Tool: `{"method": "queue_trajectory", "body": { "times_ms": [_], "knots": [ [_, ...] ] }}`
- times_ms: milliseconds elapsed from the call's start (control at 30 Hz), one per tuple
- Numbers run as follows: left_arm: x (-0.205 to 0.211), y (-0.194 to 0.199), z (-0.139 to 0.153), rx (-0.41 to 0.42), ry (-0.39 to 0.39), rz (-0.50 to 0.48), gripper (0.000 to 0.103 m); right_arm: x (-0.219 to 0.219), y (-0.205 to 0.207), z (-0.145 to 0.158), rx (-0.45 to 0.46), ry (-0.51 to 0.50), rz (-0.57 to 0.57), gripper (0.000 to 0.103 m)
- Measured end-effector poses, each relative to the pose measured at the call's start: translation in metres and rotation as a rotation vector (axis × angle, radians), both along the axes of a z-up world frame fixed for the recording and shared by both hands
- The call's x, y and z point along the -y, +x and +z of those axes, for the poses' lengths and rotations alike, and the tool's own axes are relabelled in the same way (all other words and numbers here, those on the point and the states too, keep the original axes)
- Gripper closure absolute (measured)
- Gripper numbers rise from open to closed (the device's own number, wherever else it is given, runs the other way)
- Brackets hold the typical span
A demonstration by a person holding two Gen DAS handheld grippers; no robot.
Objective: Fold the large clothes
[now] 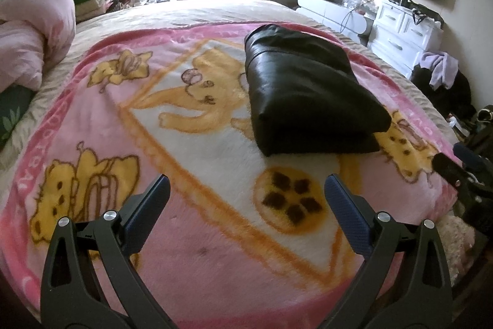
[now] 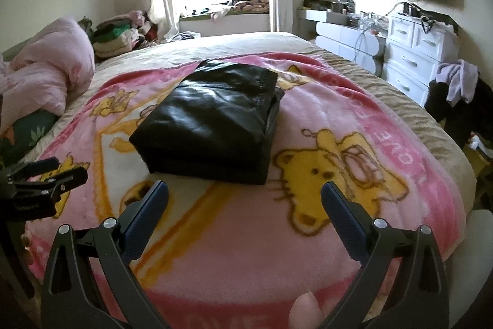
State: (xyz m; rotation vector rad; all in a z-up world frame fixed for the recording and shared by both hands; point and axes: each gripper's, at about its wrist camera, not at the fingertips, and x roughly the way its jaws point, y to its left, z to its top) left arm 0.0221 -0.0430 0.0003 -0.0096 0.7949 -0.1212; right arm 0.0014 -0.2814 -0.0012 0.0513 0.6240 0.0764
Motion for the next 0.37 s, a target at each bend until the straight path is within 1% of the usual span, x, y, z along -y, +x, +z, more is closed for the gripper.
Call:
{"method": "queue_trajectory", "body": {
  "times_ms": [67, 133, 167, 200, 233, 267, 300, 333, 367],
  "knots": [
    [-0.008, 0.004, -0.003, -0.016, -0.017, 0.019, 0.009, 0.011, 0.001, 0.001, 0.008, 0.001, -0.038, 0.004],
    [-0.021, 0.012, -0.006, -0.032, -0.017, 0.050, 0.009, 0.046, 0.000, 0.002, 0.013, -0.009, -0.148, 0.004],
    [-0.034, 0.019, -0.008, -0.042, -0.010, 0.081, 0.009, 0.060, 0.000, 0.001, 0.009, -0.011, -0.188, 0.004],
    [-0.051, 0.026, -0.010, -0.056, -0.004, 0.126, 0.009, 0.092, 0.001, -0.001, -0.005, -0.010, -0.285, 0.004],
    [-0.068, 0.034, -0.012, -0.065, -0.002, 0.168, 0.009, 0.120, 0.001, -0.005, -0.020, -0.004, -0.360, 0.004],
    [-0.090, 0.041, -0.013, -0.067, 0.003, 0.224, 0.009, 0.165, 0.000, -0.011, -0.039, -0.002, -0.477, 0.004],
    [-0.111, 0.049, -0.014, -0.067, 0.013, 0.277, 0.009, 0.199, -0.001, -0.018, -0.061, -0.014, -0.573, 0.004],
    [-0.134, 0.056, -0.016, -0.073, 0.028, 0.327, 0.009, 0.243, -0.003, -0.027, -0.108, -0.035, -0.697, 0.004],
    [-0.169, 0.065, -0.019, -0.084, 0.051, 0.411, 0.009, 0.243, -0.003, -0.027, -0.108, -0.035, -0.697, 0.004]
  ]
}}
